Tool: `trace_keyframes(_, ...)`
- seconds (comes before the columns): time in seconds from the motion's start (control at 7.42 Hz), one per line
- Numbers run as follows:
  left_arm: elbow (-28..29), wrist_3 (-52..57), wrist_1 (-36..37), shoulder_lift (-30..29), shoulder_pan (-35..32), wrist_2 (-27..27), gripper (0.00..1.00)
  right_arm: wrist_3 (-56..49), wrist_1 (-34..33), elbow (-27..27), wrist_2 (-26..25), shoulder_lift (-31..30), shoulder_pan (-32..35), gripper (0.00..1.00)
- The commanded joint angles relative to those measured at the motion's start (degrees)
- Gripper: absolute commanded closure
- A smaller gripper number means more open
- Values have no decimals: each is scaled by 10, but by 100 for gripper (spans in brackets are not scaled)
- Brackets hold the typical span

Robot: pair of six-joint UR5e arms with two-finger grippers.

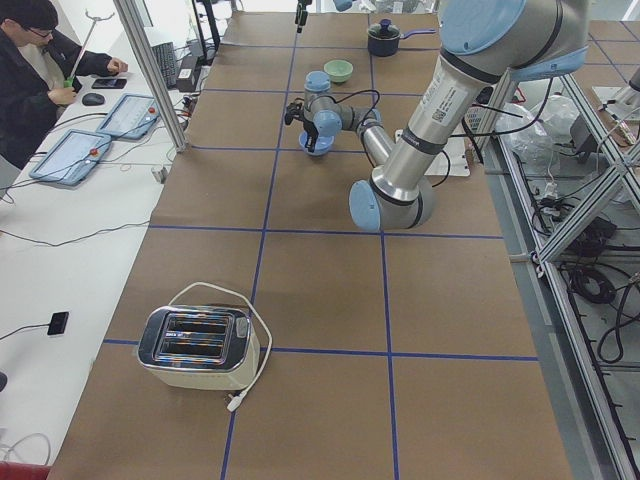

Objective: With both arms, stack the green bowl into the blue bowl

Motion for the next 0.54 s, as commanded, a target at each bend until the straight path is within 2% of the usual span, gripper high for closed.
trace_keyframes(0.0,2,0,0,0,1,1,100,0,0,0,0,0,0,0)
trace_keyframes(0.13,2,0,0,0,1,1,91,0,0,0,0,0,0,0)
trace_keyframes(0.4,1,1,-6,1,1,1,38,1,0,1,0,0,0,0)
